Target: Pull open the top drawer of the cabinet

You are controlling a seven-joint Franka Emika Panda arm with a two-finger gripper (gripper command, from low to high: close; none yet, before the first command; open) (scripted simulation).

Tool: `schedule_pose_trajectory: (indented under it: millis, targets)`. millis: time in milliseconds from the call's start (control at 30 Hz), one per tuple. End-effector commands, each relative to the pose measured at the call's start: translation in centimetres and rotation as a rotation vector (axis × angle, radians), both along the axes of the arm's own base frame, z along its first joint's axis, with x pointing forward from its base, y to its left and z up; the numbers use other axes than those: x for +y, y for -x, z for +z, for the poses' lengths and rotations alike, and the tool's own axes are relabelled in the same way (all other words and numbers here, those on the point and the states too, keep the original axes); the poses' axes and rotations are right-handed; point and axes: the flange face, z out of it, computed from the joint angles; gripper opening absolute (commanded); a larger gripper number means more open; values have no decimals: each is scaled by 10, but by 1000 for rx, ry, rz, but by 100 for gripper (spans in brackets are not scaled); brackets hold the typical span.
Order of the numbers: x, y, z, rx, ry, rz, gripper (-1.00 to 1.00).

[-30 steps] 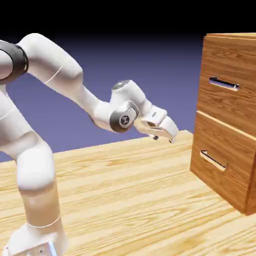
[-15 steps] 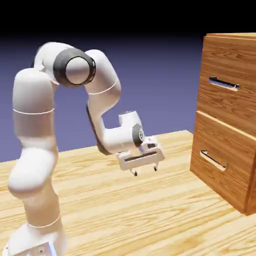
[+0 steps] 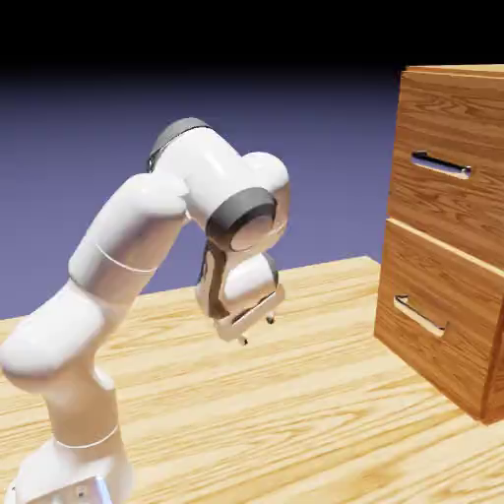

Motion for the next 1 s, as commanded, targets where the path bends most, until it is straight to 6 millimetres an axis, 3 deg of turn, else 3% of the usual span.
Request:
schedule_pose_trajectory:
  millis: [0,200,400,500,600,700,833,867,967]
  targets:
    - [5,-3,6,-27,-19,28,0]
    - [20,-34,61,-243,-140,135,0]
    - [-2,-82,140,-528,-243,119,0]
    - [-31,-109,185,-686,-278,62,0]
    - [-75,-136,231,-846,-295,-28,0]
    - [-133,-158,275,-1004,-292,-150,0]
    - [-229,-176,325,-1190,-258,-348,0]
    - [-229,-176,325,-1190,-258,-348,0]
    - [-229,-204,325,-1190,-259,-349,0]
